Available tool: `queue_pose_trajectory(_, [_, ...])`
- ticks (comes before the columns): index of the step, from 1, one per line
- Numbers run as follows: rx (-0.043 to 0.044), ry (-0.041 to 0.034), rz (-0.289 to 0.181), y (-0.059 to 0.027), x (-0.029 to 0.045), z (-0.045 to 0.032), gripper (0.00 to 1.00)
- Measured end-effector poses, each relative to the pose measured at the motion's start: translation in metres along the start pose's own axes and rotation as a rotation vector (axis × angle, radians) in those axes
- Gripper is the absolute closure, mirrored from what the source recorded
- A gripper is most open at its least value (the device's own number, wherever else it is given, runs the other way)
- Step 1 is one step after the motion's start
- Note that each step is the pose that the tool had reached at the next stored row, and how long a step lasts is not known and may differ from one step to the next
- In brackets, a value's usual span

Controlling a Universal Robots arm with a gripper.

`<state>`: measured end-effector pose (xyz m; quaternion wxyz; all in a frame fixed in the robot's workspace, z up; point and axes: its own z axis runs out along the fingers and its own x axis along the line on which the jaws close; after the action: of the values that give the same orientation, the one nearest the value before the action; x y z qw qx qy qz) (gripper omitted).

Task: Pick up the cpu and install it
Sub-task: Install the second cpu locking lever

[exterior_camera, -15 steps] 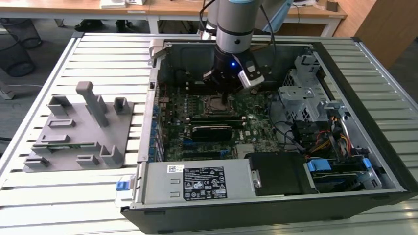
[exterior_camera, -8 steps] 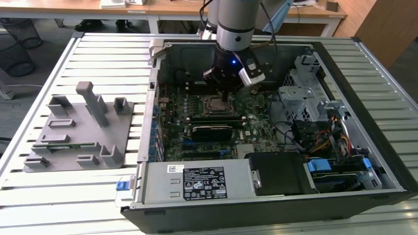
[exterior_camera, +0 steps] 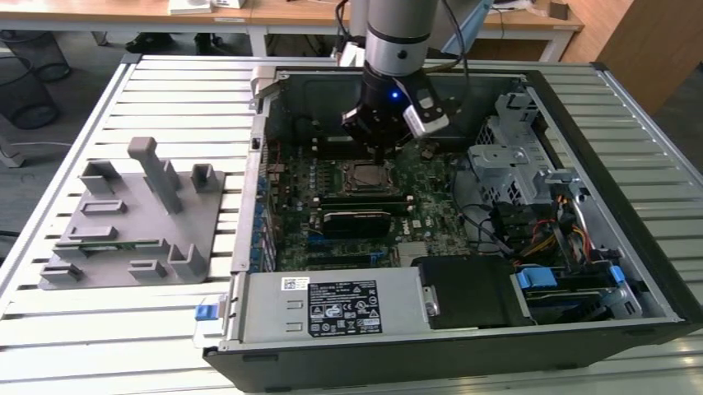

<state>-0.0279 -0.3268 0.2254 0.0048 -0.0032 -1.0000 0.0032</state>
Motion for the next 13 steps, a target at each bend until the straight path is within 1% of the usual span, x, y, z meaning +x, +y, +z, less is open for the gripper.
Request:
queue_pose_trajectory(5, [0.0000,0.0000,0.000,-0.0036,0.0000,-0.0007,0.89])
queue_pose_trajectory(8, [0.0002,0.0000,0.000,-0.0076,0.0000,-0.0006,0.89])
queue_pose_trajectory(10, [0.0012,0.0000,0.000,-0.0105,0.0000,-0.0005,0.89])
queue_pose_trajectory(13, [0.0044,0.0000,0.000,-0.0124,0.0000,-0.0006,0.89])
